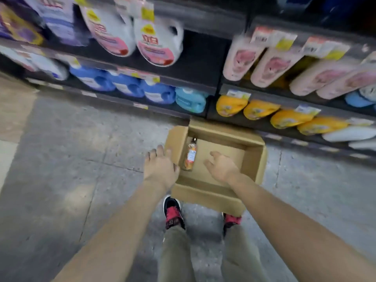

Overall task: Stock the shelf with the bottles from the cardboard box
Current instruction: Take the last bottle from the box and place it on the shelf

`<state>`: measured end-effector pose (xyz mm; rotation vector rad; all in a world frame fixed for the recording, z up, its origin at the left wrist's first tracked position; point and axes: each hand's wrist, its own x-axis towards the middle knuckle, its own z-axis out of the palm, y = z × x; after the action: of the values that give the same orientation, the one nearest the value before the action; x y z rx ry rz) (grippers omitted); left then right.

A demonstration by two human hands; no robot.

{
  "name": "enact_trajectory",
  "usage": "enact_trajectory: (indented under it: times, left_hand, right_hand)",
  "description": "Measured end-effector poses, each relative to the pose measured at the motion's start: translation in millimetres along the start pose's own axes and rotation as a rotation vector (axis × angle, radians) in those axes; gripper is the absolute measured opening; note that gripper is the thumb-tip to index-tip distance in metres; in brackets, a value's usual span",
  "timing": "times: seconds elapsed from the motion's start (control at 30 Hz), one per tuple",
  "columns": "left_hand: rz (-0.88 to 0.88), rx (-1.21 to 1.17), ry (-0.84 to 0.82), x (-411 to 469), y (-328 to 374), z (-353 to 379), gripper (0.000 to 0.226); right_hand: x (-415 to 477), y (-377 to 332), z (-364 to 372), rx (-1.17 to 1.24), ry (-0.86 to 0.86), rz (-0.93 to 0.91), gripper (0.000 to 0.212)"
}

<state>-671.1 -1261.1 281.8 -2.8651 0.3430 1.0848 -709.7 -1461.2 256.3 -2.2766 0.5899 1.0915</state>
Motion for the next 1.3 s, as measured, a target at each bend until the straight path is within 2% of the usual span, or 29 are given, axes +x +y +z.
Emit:
enact_trajectory:
  times: [0.13, 0.3, 0.47, 0.7, 0.8, 1.0, 1.13, 1.23, 1.3]
  left_hand:
    - [0.037, -0.019, -0.069, 57.4, -10.5, 43.9, 0.072]
    - [0.041, -0.036, -0.129, 117.8, -23.7, 111.3, 0.078]
    - [0.089, -0.090, -0.079, 174.3, -25.0, 165.2, 0.078]
    - [0.220, -0.001, -0.016, 213.3, -9.8, 212.2, 0.089]
    - [0.270, -0.002, 0.083, 220.9, -9.2, 223.3, 0.085]
    - [0.290, -0.044, 0.124, 227.9, -9.9, 234.9, 0.082]
    - [0.311, -0.068, 0.157, 229.1, -11.4, 239.7, 0.080]
    - [0.296, -0.085, 0.149, 229.6, -12.3, 241.4, 0.081]
    - [0.286, -0.088, 0.140, 227.8, -12.1, 240.7, 0.082]
  right_hand:
    - [63.7, 7.1, 50.8, 0.183, 0.008, 0.120, 0.063]
    - [161.0, 39.6, 109.9, 0.307, 0.004, 0.230, 0.059]
    - [251.9, 76.5, 164.6, 0.380, 0.036, 0.274, 0.058]
    - [350.3, 94.9, 230.2, 0.581, 0.089, 0.310, 0.060]
    - [375.9, 97.3, 245.1, 0.683, 0.090, 0.330, 0.063]
    - [410.9, 97.1, 274.2, 0.783, 0.037, 0.360, 0.086]
    - [423.3, 87.2, 282.6, 0.837, 0.024, 0.302, 0.080]
    - [426.9, 83.3, 281.9, 0.959, 0.010, 0.327, 0.068]
    - [423.7, 82.9, 279.7, 1.014, 0.004, 0.352, 0.068]
